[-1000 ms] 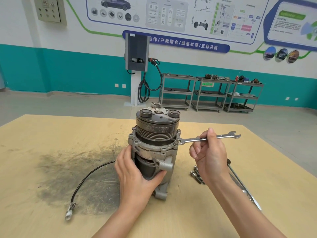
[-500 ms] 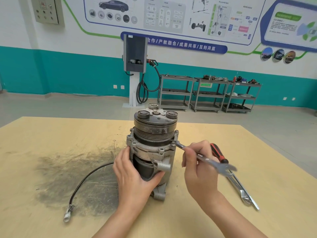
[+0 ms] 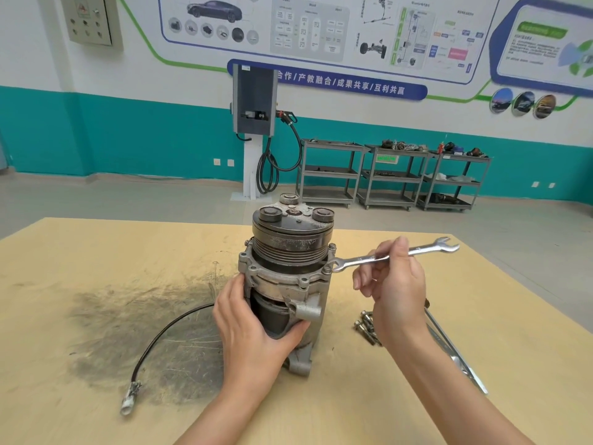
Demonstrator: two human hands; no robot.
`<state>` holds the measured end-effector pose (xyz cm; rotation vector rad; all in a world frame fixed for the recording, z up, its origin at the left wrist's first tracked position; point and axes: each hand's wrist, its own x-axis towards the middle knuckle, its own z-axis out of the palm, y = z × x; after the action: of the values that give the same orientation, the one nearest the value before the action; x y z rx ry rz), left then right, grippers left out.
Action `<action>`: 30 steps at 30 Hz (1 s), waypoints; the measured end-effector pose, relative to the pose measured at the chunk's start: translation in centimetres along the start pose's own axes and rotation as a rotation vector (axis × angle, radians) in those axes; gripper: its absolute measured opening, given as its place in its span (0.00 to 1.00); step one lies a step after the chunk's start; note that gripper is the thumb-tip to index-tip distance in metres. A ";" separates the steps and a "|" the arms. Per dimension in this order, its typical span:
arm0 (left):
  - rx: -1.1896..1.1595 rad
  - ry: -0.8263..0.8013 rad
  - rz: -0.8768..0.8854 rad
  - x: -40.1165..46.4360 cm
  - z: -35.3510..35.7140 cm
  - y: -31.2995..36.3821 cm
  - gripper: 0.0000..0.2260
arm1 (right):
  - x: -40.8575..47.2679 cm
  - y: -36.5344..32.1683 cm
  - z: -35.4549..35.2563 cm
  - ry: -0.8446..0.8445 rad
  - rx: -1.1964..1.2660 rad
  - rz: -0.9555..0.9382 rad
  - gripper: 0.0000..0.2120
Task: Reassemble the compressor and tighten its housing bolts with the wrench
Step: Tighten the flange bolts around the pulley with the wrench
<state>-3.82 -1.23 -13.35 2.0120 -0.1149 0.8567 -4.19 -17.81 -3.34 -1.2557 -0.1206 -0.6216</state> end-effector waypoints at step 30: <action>-0.006 0.014 0.009 -0.1 -0.1 0.1 0.52 | -2.3 2.3 -0.3 -0.016 -0.093 -0.225 0.16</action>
<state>-4.01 -1.26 -13.30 2.0009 -0.1184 0.8744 -5.04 -16.81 -6.36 -1.3474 -0.2511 -0.8190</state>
